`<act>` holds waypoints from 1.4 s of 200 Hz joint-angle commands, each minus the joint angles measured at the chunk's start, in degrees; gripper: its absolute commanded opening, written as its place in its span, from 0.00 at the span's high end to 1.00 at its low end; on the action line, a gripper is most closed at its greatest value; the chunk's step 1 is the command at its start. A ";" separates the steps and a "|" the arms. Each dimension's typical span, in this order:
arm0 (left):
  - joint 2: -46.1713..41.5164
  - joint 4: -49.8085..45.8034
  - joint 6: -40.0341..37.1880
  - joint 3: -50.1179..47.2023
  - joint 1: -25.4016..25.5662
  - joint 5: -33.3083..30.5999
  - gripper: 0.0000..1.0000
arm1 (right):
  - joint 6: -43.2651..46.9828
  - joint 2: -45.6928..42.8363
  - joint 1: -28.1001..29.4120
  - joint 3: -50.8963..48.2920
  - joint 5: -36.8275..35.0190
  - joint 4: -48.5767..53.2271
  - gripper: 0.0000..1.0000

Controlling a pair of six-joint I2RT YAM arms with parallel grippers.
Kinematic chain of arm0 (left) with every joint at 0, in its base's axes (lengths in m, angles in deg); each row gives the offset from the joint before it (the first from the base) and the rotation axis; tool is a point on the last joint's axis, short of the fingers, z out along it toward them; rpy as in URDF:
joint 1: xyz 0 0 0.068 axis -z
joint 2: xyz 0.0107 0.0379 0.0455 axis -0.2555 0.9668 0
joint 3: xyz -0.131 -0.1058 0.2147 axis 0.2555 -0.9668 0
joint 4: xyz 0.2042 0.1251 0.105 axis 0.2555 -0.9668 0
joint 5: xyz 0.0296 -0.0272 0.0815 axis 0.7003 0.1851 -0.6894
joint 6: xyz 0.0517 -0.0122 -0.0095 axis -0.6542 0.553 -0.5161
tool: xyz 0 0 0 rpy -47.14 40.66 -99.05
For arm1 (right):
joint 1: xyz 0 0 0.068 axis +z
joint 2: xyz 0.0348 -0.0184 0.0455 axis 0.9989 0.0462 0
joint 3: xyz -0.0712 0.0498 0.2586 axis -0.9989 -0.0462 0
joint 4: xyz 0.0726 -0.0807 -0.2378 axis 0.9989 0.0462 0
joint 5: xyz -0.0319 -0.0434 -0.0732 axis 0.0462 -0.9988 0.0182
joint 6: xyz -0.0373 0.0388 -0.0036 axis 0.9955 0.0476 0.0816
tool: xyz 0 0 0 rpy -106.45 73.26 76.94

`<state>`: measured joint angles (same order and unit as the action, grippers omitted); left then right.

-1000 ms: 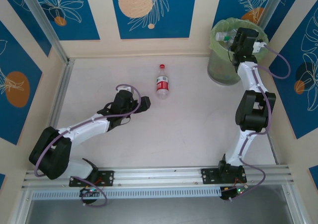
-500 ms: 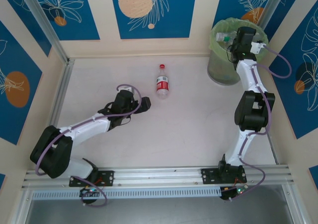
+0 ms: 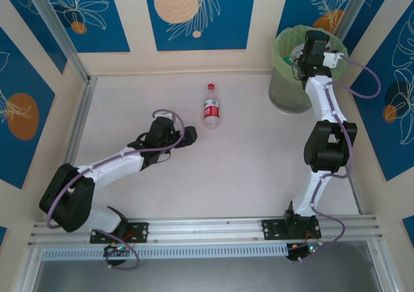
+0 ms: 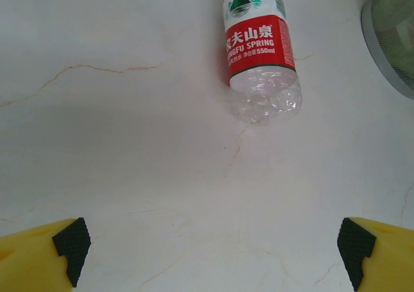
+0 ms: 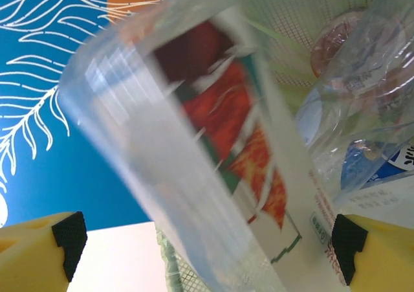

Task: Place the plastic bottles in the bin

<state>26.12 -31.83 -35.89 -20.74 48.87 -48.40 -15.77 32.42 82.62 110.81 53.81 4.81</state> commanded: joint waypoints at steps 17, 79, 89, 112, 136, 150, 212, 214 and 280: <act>2.60 -0.78 -2.71 3.45 -0.01 3.79 0.00 | 5.14 -5.63 1.69 -0.11 -0.11 0.74 0.01; 8.39 -4.37 -5.52 10.26 1.41 4.73 0.00 | 18.72 -10.23 3.11 -2.77 1.00 -1.02 0.00; 9.88 -5.59 -6.04 11.96 1.52 4.54 0.00 | 21.04 -10.99 3.24 -3.18 1.86 -1.01 0.00; 13.58 -7.23 -7.90 15.86 2.03 4.79 0.00 | 26.17 -13.84 3.67 -5.77 3.68 -1.86 0.00; 17.57 -8.98 -9.49 20.44 2.71 4.05 0.00 | 34.11 -17.65 4.27 -8.72 8.98 -2.44 0.01; 20.11 -10.59 -10.12 23.49 3.07 1.88 0.00 | 39.03 -20.53 4.68 -11.36 12.87 -2.33 0.01; 33.08 -20.53 -9.95 40.09 5.07 -5.36 0.00 | 49.52 -35.16 5.70 -30.90 34.39 -9.29 0.01; 33.54 -21.39 -9.85 40.82 5.19 -5.98 0.00 | 49.64 -35.51 5.70 -31.34 35.08 -9.35 0.01; 46.82 -32.03 -7.08 57.45 9.00 -18.72 0.00 | 47.48 -41.62 6.14 -42.25 45.32 -6.14 0.01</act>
<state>68.78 -57.82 -44.37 31.15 57.09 -61.26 30.96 -7.18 88.28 71.01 93.79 -1.88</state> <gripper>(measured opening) 0.997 0.992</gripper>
